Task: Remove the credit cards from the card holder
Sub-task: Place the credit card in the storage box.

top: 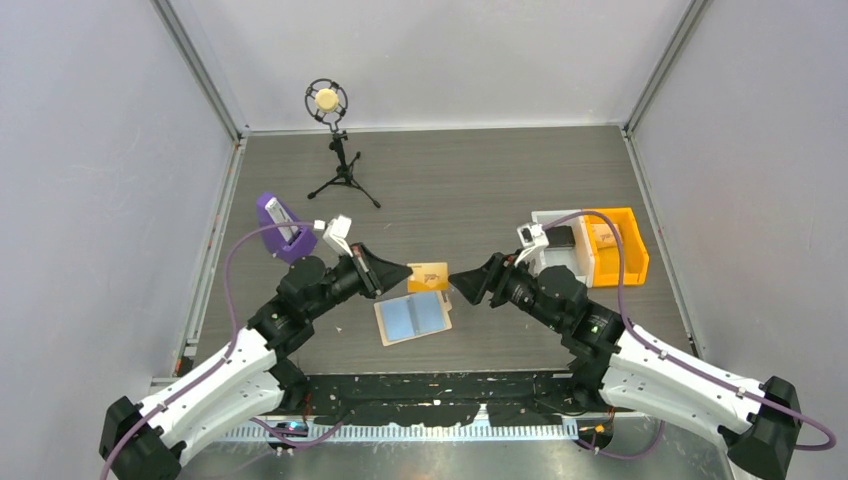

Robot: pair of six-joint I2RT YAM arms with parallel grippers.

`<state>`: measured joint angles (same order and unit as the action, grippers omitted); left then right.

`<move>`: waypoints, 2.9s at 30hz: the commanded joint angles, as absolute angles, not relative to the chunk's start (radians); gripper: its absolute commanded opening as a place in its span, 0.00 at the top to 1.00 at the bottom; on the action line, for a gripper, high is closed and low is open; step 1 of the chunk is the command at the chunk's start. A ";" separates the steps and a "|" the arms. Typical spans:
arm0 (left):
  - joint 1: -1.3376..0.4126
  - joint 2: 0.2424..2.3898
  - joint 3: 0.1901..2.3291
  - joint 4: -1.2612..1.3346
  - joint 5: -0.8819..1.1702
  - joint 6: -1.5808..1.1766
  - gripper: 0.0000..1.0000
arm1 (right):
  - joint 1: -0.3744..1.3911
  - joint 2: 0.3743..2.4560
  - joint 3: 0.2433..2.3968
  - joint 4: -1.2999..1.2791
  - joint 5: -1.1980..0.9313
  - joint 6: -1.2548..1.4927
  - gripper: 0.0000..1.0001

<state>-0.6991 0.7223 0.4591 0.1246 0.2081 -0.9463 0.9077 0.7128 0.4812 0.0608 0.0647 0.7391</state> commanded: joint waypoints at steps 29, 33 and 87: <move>-0.762 0.795 0.358 0.528 -0.022 -1.129 0.94 | 0.813 0.855 0.375 0.617 0.043 0.826 0.91; -0.762 0.784 0.398 0.377 -0.009 -1.075 0.65 | 0.752 0.843 0.398 0.556 -0.078 0.759 0.93; -0.762 0.462 0.752 -0.820 0.060 -0.403 0.00 | -0.457 1.343 1.189 -0.599 -0.473 -0.205 0.94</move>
<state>-0.7586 0.4755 0.7368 -0.8024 0.1371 -0.4160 -0.4519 1.2953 1.1267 -0.5621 -0.5060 -0.1551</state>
